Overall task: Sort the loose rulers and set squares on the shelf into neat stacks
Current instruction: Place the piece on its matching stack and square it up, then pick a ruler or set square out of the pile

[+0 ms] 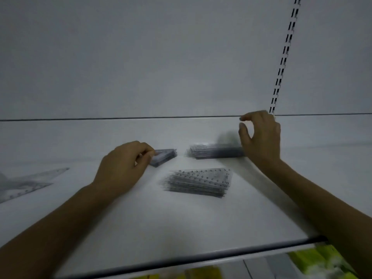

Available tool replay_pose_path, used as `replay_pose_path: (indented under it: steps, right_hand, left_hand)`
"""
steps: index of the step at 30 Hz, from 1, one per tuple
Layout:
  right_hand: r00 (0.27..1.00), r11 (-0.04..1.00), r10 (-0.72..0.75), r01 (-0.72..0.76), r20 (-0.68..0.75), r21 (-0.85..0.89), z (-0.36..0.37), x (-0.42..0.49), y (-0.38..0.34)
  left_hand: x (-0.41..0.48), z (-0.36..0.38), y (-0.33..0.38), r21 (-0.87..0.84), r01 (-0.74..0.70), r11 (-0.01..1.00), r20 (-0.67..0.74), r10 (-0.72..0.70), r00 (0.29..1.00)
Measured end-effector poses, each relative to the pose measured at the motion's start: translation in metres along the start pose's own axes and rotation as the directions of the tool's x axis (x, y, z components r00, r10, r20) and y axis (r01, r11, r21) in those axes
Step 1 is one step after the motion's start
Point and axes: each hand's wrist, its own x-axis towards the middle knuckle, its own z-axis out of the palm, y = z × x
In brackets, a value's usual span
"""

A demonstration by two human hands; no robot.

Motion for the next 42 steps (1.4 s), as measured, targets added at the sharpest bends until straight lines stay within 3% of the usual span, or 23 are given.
replay_pose_path:
  steps: [5, 12, 14, 16, 19, 22, 25, 27, 32, 34, 38, 42]
  right_hand:
    - [0.946, 0.961, -0.261, 0.235, 0.192, 0.146, -0.038, -0.003, -0.098]
    - [0.833, 0.932, -0.361, 0.312, 0.419, 0.184, -0.035, -0.038, -0.255]
    - [0.788, 0.942, -0.335, 0.283, 0.517, 0.179, -0.016, -0.051, -0.292]
    - [0.690, 0.966, -0.252, 0.225, 0.679, 0.129, 0.012, -0.062, -0.326]
    - [0.556, 0.990, -0.107, 0.139, 0.824, 0.035, 0.063, -0.071, -0.371]
    - [0.529, 0.990, 0.003, 0.120, 0.849, -0.079, 0.107, -0.073, -0.402]
    - [0.479, 0.995, 0.062, 0.043, 0.876, -0.093, 0.133, -0.082, -0.421]
    - [0.508, 0.998, 0.060, -0.003, 0.859, -0.067, 0.138, -0.088, -0.423]
    - [0.698, 0.994, -0.056, -0.029, 0.714, 0.106, 0.136, -0.089, -0.420]
    - [0.726, 0.987, -0.061, -0.059, 0.685, 0.151, 0.137, -0.090, -0.422]
    - [0.781, 0.903, 0.056, -0.306, 0.621, 0.303, 0.130, -0.084, -0.423]
    - [0.832, 0.833, 0.096, -0.368, 0.546, 0.414, 0.126, -0.082, -0.430]
  left_hand:
    - [-0.003, -0.006, 0.001, -0.026, -0.006, 1.000, -0.028, 0.005, 1.000]
    - [-0.011, -0.069, -0.039, 0.222, -0.201, 0.954, 0.186, 0.161, 0.969]
    - [-0.026, -0.107, -0.081, 0.322, -0.118, 0.939, 0.215, 0.049, 0.975]
    - [-0.048, -0.142, -0.130, 0.404, 0.113, 0.908, 0.247, -0.227, 0.942]
    - [-0.096, -0.186, -0.192, 0.548, 0.329, 0.770, 0.341, -0.564, 0.752]
    - [-0.139, -0.209, -0.231, 0.563, 0.422, 0.711, 0.380, -0.675, 0.632]
    - [-0.149, -0.207, -0.243, 0.492, 0.426, 0.759, 0.402, -0.632, 0.663]
    - [-0.147, -0.201, -0.245, 0.450, 0.412, 0.792, 0.389, -0.590, 0.708]
    - [-0.147, -0.200, -0.249, 0.329, 0.385, 0.862, 0.332, -0.487, 0.808]
    - [-0.146, -0.203, -0.246, 0.251, 0.368, 0.895, 0.315, -0.435, 0.843]
    - [-0.148, -0.206, -0.243, 0.115, 0.355, 0.928, 0.308, -0.373, 0.875]
    - [-0.148, -0.206, -0.244, 0.079, 0.328, 0.941, 0.308, -0.336, 0.890]
